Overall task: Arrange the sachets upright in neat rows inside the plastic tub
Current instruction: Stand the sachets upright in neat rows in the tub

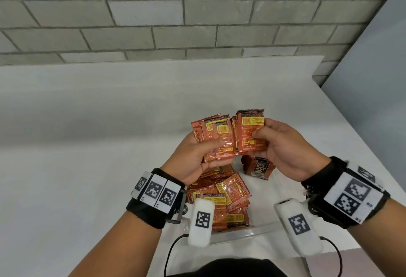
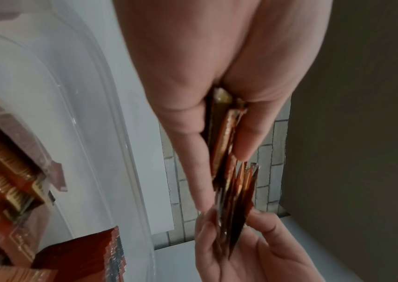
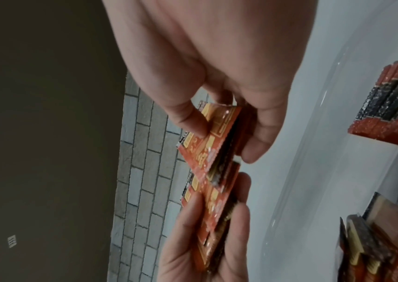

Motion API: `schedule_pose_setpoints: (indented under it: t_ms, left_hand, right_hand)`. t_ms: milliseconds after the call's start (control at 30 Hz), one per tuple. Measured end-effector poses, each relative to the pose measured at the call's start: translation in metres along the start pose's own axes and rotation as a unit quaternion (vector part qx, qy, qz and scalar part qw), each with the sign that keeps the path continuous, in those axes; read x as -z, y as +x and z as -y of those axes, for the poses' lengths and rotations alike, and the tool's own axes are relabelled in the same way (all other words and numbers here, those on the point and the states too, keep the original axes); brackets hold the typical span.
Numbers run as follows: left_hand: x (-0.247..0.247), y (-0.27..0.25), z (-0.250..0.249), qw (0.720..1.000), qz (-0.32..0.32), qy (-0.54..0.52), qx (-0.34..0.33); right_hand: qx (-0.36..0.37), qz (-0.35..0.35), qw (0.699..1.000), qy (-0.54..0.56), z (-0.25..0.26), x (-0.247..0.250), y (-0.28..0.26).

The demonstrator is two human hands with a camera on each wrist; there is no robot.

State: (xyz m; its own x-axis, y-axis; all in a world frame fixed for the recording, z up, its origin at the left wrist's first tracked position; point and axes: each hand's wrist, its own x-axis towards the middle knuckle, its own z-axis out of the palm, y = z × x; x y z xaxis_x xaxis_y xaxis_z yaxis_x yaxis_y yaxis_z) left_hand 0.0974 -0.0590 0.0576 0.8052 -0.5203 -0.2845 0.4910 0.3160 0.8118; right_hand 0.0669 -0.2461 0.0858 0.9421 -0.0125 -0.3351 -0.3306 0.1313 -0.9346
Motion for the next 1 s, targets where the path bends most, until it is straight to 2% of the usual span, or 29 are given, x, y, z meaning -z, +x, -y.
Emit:
schedule_pose_setpoints:
  t_ms: [133,267,433,633,867,1000]
  left_hand:
    - [-0.002,0.0,0.001,0.999,-0.013,0.031,0.0]
    - [-0.001,0.001,-0.002,0.998,-0.035,-0.048,0.025]
    - [-0.001,-0.001,-0.001,1.0,-0.007,0.016,0.018]
    - [0.001,-0.002,-0.002,0.999,0.006,0.024,0.019]
    - [0.004,-0.005,-0.005,0.998,0.009,-0.056,0.016]
    - [0.004,-0.004,-0.003,0.999,-0.005,0.035,0.002]
  right_hand:
    - [-0.028,-0.003,0.999,-0.024,-0.002,-0.003,0.0]
    - [-0.015,-0.033,0.999,-0.018,0.0,0.0,0.002]
    - [-0.025,-0.016,0.999,0.013,0.003,-0.001,0.002]
    - [-0.003,-0.009,1.0,-0.019,0.005,-0.001,0.004]
    - [0.024,0.007,1.0,0.009,0.021,0.012,0.005]
    - [0.049,0.031,0.998,-0.011,0.039,0.014,0.004]
